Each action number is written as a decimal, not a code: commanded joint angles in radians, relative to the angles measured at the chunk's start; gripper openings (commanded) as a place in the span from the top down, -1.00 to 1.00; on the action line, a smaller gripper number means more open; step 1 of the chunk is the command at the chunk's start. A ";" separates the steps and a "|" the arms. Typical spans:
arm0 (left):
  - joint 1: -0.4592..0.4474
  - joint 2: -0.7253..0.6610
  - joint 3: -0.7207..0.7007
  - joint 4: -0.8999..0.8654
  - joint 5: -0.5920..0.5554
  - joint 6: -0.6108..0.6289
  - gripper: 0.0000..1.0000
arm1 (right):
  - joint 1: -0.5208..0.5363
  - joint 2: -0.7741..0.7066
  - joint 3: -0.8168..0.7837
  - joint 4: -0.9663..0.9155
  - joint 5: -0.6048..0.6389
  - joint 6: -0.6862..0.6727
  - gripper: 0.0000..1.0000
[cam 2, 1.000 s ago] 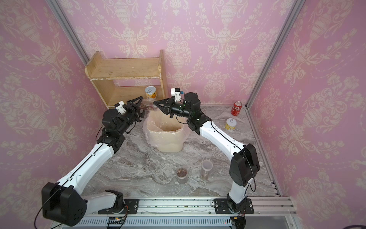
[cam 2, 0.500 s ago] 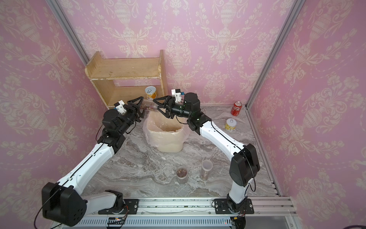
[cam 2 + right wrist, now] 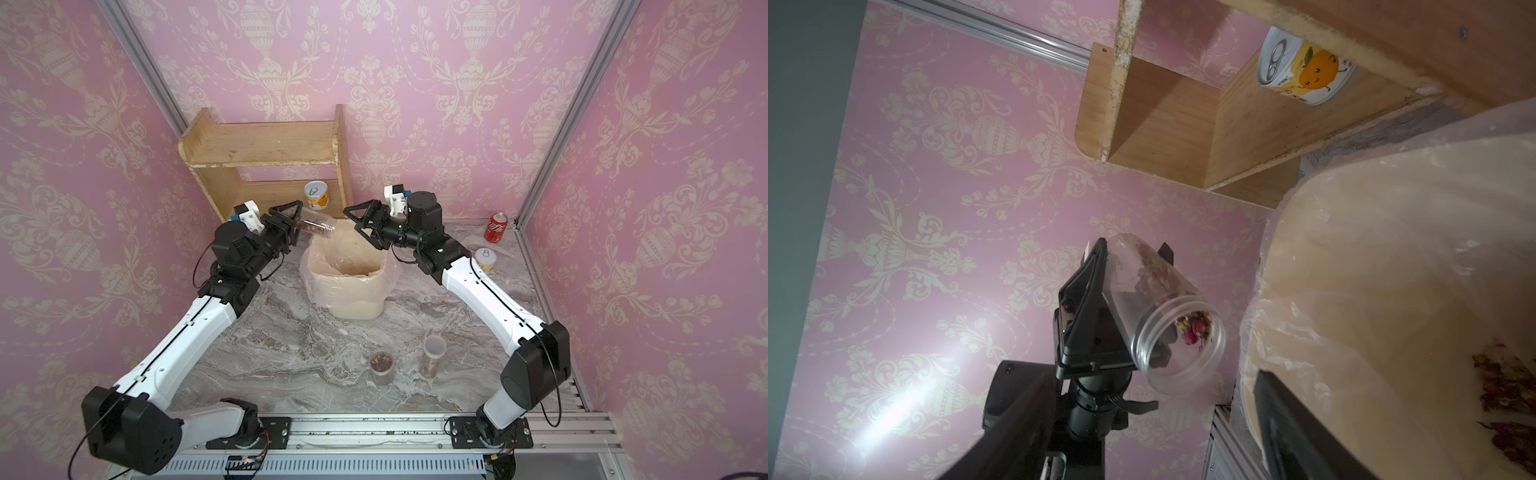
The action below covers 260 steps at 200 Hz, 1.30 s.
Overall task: Empty the moldy dried flower tea in the jars
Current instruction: Pour the moldy dried flower tea into the trash bin.
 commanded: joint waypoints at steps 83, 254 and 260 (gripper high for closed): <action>-0.035 0.026 0.114 -0.207 -0.045 0.319 0.63 | -0.002 -0.192 -0.065 -0.443 0.206 -0.451 -0.95; -0.160 0.094 0.270 -0.429 -0.217 0.659 0.67 | -0.005 -0.418 -0.358 -0.471 0.358 -0.555 -0.99; -0.167 0.098 0.280 -0.441 -0.229 0.681 0.68 | -0.005 -0.420 -0.358 -0.475 0.359 -0.555 -0.99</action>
